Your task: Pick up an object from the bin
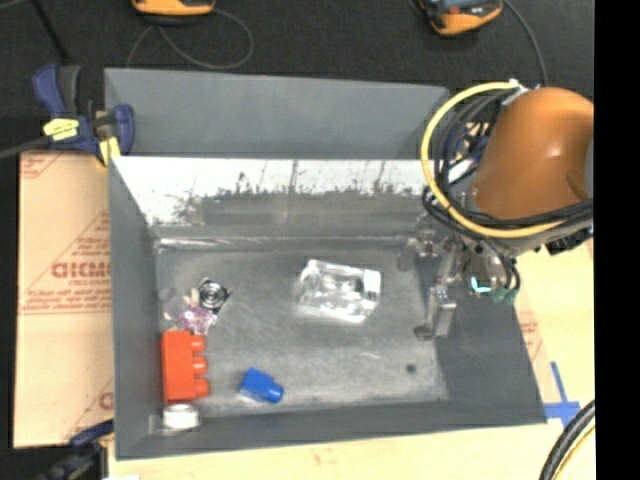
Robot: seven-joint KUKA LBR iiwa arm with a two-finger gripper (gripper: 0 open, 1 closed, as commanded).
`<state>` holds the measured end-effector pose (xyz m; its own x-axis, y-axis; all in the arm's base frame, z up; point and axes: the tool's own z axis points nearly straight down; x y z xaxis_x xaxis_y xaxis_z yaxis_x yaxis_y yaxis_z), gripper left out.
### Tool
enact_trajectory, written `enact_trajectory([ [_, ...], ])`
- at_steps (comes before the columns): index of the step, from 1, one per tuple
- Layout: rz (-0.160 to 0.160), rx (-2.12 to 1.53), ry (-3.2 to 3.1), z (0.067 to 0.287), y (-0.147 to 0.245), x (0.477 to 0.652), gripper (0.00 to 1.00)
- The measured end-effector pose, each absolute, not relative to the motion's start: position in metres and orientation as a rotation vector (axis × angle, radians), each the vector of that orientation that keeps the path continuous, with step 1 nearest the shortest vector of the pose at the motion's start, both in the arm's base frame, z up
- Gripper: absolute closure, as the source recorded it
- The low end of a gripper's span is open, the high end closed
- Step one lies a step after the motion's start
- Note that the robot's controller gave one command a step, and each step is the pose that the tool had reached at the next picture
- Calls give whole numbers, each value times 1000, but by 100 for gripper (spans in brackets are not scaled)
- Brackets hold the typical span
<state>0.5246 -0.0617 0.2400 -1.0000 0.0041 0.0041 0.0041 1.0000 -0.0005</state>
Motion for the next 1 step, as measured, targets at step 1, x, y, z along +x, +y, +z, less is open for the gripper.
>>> enact_trajectory([
  [1,5,-6,-3163,75,-18,607,0],
])
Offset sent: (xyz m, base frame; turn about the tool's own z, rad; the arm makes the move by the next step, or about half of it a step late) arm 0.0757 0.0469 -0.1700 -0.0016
